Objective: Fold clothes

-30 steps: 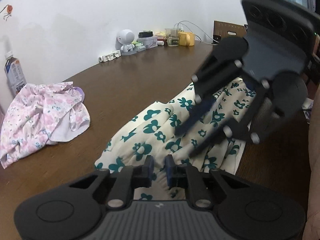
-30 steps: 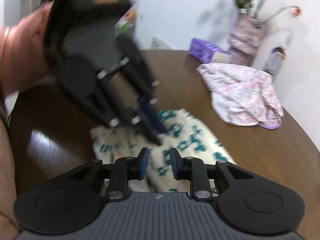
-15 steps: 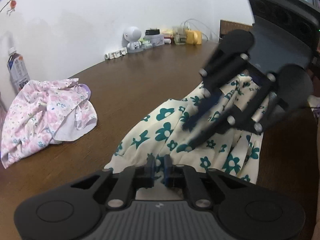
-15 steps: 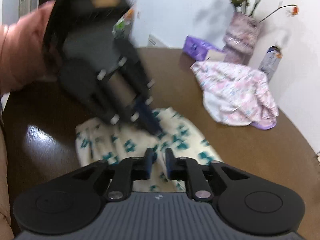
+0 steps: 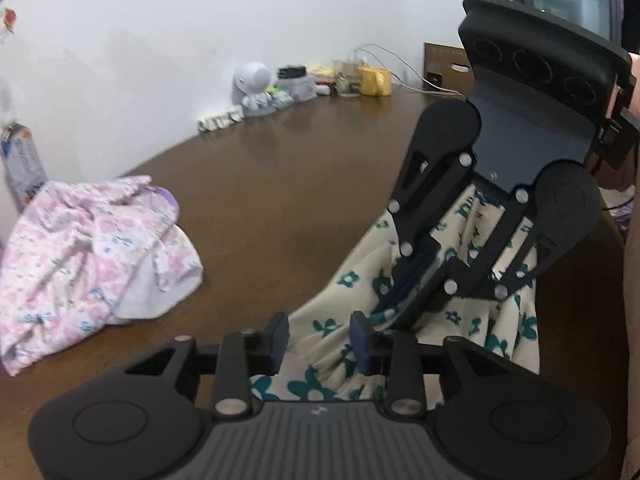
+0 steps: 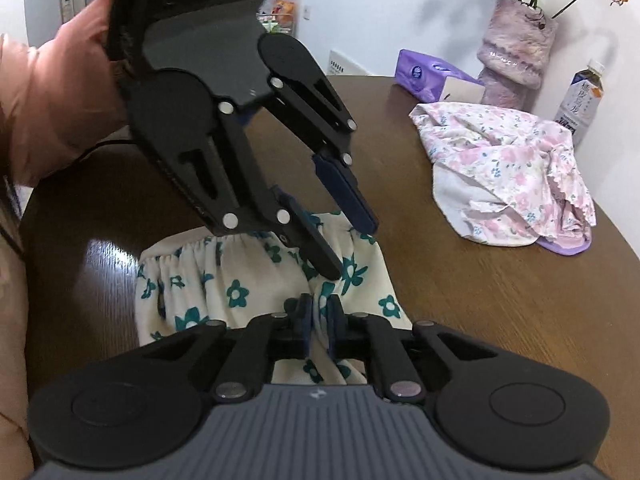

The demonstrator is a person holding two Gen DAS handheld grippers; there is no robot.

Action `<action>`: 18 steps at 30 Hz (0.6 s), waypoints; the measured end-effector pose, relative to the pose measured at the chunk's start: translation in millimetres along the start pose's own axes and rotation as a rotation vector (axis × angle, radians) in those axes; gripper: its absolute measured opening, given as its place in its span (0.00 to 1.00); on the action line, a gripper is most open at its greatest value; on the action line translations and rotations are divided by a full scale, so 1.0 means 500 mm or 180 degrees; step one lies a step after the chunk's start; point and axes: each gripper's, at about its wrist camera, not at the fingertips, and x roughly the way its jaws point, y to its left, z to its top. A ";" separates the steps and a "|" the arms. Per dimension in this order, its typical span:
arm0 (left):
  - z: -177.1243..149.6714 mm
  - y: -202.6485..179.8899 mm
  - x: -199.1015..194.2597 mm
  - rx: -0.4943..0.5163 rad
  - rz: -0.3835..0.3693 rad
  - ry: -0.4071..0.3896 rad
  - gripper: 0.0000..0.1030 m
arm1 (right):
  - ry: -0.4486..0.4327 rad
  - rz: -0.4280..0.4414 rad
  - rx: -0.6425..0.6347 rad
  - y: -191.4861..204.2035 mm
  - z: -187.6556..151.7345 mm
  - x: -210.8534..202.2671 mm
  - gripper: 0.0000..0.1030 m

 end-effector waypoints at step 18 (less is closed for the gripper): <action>-0.037 0.001 0.010 -0.0243 0.0089 -0.0003 0.12 | -0.0216 0.0157 0.0546 -0.044 -0.031 -0.018 0.16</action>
